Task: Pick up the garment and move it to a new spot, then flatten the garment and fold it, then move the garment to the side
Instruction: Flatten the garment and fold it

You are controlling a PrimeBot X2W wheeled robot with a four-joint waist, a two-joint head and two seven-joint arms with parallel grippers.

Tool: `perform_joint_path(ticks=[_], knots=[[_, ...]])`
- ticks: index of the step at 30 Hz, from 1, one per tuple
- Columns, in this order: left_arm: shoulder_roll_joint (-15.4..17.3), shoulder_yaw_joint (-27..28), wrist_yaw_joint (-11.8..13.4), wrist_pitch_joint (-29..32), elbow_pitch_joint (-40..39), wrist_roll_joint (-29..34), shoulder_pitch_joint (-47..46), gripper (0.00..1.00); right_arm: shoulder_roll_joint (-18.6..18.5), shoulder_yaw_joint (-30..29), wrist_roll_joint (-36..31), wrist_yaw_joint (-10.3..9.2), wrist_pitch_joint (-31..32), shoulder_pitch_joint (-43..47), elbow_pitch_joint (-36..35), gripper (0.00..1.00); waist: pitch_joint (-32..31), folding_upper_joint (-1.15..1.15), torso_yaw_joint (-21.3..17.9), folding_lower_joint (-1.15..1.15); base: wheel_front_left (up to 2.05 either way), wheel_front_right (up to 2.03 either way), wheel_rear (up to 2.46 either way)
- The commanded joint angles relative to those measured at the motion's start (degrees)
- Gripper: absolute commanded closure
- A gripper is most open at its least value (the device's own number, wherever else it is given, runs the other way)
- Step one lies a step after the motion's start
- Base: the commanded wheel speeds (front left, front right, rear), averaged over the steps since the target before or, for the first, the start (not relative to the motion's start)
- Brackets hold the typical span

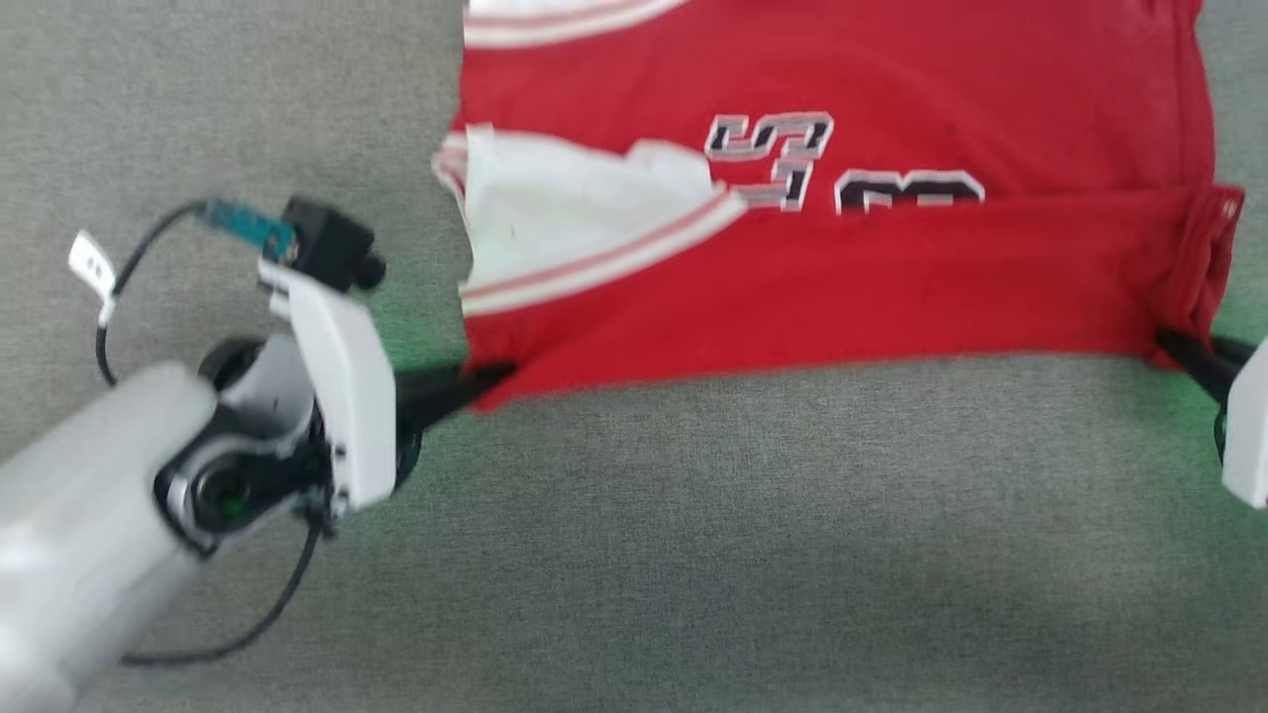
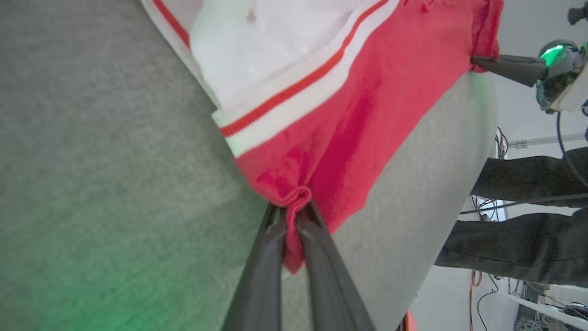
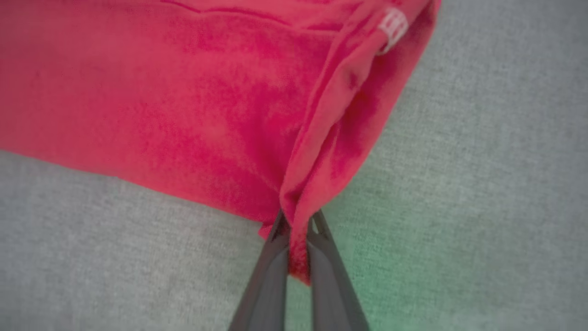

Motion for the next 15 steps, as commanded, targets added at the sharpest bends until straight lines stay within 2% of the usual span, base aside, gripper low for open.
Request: perform_joint_path(ticks=[1,4,10,15], knots=[[1.49,-0.30,-0.20,-0.88,-2.27,-0.35,2.21,1.00,-0.86,0.77,0.85,-0.27,0.94,1.68,-0.32,1.00,-0.98,0.00,0.26,0.00,0.00,0.00,0.00],[4.03,-0.92,-0.01,-2.63,-6.70,0.55,5.30,1.00,-2.71,0.87,2.42,-0.18,2.33,3.66,-1.24,1.00,-1.79,0.00,0.79,0.00,0.00,0.00,0.00],[7.37,-1.79,2.49,-7.01,-15.40,0.93,11.42,1.00,-6.24,-0.78,5.99,-0.18,3.67,9.26,-3.54,1.00,-2.09,0.00,1.64,0.00,0.00,0.00,0.00],[8.40,-2.05,4.41,-10.39,-19.31,1.74,14.67,1.00,-7.03,-3.82,7.14,-0.18,3.27,13.43,-5.06,1.00,-2.06,0.00,2.19,0.00,0.00,0.00,0.00]])
